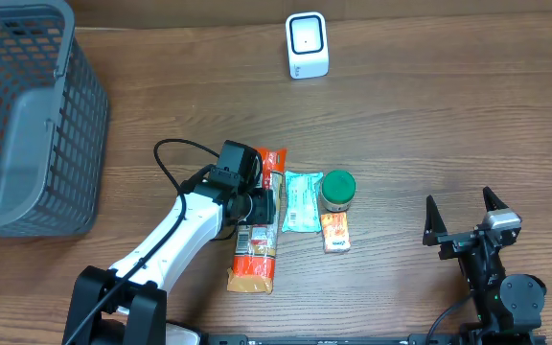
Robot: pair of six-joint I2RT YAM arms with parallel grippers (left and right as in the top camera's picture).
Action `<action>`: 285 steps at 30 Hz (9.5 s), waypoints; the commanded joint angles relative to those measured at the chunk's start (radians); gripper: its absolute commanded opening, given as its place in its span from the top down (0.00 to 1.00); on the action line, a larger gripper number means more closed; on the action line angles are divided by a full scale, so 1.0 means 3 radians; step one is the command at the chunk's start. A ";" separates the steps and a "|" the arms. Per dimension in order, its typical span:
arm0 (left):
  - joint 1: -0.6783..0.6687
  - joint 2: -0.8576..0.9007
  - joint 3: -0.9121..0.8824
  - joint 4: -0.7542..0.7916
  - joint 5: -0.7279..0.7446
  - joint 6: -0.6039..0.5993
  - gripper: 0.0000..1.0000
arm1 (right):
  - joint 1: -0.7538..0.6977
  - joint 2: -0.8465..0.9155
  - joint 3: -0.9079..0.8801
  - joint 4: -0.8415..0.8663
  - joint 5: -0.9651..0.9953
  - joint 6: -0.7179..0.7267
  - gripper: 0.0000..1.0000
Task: Scan the item barcode
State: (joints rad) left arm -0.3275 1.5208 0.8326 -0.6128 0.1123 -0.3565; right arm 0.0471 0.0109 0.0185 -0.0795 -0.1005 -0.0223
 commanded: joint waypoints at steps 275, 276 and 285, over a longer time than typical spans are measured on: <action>0.1499 0.0491 0.1924 -0.0638 -0.1073 0.0641 0.00 | -0.0011 -0.0027 -0.0036 0.0013 -0.0019 -0.0004 0.00; 0.1499 0.0491 0.1924 -0.0637 -0.1073 0.0641 0.00 | -0.0011 -0.0027 -0.0036 0.0013 -0.0019 -0.0004 0.00; 0.1499 0.0491 0.1925 -0.0637 -0.1074 0.0641 0.00 | -0.0011 -0.0027 -0.0036 0.0020 -0.0023 -0.0004 0.00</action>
State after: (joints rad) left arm 0.1261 1.6669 1.3941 -0.8017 -0.2028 -0.1616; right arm 0.0471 0.0109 0.0185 -0.0792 -0.1009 -0.0223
